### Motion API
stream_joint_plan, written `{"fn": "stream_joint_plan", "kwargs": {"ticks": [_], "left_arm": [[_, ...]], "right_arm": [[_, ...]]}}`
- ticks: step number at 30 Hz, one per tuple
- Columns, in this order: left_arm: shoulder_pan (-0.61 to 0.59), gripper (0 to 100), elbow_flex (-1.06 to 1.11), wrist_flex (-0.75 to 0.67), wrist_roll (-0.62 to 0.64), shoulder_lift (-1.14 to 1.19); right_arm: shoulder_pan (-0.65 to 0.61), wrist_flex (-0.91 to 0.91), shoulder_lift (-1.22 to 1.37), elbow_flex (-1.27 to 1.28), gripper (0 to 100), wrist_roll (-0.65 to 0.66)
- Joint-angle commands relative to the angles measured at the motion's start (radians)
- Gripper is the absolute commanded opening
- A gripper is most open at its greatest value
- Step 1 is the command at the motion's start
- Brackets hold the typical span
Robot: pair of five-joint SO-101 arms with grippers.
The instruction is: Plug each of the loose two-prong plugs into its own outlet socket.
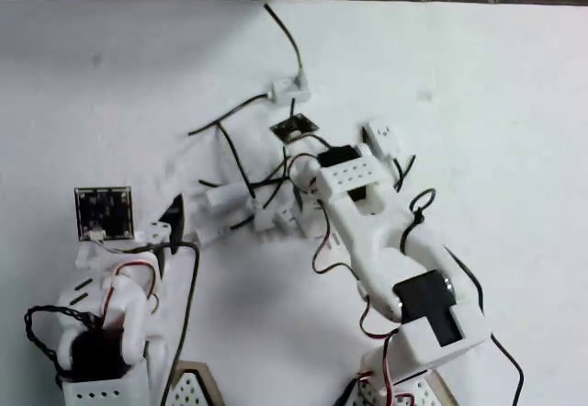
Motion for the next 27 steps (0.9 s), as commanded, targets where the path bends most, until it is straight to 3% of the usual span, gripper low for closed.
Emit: {"fn": "stream_joint_plan", "kwargs": {"ticks": [1, 9, 15, 22, 27], "left_arm": [[-0.005, 26, -0.005, -0.018, 0.006, -0.005], [-0.008, 26, -0.009, -0.017, 0.006, -0.005], [-0.01, 26, -0.012, -0.017, 0.006, -0.005], [-0.01, 26, -0.014, -0.017, 0.006, -0.005], [-0.01, 26, -0.014, -0.017, 0.006, -0.005]], "right_arm": [[-0.015, 0.004, -0.059, -0.009, 16.3, -0.002], [-0.041, 0.338, -0.15, -0.215, 11.5, 0.009], [-0.044, 0.529, -0.173, -0.29, 12.1, 0.167], [-0.062, 0.458, -0.168, -0.175, 28.0, 0.167], [-0.062, 0.259, -0.165, -0.061, 26.5, 0.17]]}}
